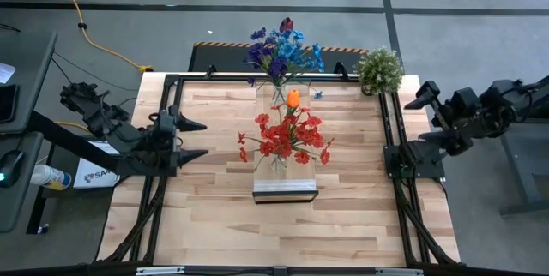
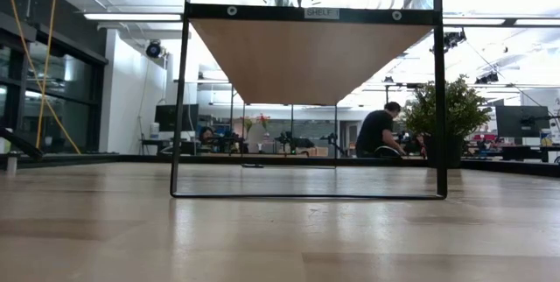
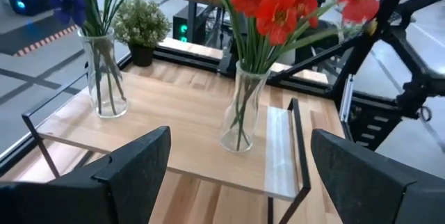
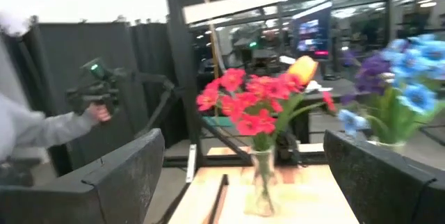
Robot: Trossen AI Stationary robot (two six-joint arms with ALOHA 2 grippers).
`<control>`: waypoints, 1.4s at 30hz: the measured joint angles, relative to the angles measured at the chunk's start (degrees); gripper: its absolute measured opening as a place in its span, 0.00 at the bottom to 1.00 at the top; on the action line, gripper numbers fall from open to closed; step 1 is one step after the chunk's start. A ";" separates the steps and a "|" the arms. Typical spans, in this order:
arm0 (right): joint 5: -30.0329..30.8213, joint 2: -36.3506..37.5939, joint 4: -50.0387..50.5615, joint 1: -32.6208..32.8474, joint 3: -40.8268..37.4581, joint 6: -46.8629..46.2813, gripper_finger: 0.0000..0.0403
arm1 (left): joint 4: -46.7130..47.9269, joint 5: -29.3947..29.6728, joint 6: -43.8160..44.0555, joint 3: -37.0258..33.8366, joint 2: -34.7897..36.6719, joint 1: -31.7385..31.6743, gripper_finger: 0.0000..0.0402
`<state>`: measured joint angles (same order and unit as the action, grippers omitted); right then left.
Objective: Pick and place flowers into a vace then onto a shelf
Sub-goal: Return to Home Position
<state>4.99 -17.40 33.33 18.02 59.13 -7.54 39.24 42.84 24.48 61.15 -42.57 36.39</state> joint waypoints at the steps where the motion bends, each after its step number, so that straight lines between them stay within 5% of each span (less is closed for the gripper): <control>1: 0.93 0.66 0.55 0.00 -0.02 -0.14 0.95 | 0.02 0.08 0.01 -0.38 0.03 0.00 0.95; 42: 7.25 17.00 17.77 1.55 -0.08 -3.97 0.95 | -16.51 1.45 1.48 -24.88 17.57 -0.04 0.95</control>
<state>12.24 -0.40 51.10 19.57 59.05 -11.51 22.73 44.29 25.97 36.27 -24.99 36.35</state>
